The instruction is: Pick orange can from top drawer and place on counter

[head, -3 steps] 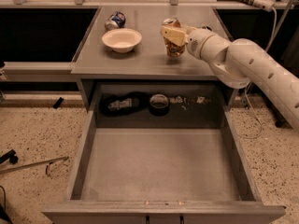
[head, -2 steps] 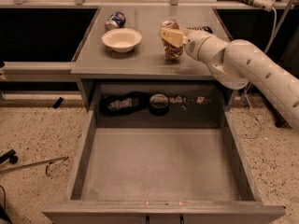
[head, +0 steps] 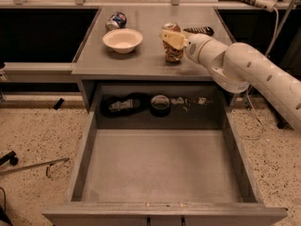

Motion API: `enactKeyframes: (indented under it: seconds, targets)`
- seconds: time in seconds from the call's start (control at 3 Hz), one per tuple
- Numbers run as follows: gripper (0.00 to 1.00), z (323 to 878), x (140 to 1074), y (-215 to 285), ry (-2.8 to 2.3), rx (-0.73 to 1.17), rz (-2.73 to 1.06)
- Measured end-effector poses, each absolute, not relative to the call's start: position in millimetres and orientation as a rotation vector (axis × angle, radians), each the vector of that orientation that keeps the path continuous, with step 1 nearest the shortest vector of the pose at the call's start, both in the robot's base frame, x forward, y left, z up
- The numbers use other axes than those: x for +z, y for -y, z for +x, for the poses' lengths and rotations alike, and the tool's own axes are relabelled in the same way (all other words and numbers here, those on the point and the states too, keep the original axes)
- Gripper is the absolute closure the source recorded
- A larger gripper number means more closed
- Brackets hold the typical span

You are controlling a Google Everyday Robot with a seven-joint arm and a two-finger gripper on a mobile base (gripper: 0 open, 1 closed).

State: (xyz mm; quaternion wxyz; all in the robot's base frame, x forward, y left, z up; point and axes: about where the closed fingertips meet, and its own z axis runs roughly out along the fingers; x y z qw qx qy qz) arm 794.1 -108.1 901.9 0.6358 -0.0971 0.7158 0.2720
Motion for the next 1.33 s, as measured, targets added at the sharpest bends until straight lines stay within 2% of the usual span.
enactKeyframes:
  seconds: [1.33]
  targets:
    - [1.00,792.0,899.1,108.2,-1.627,0.611,-0.144]
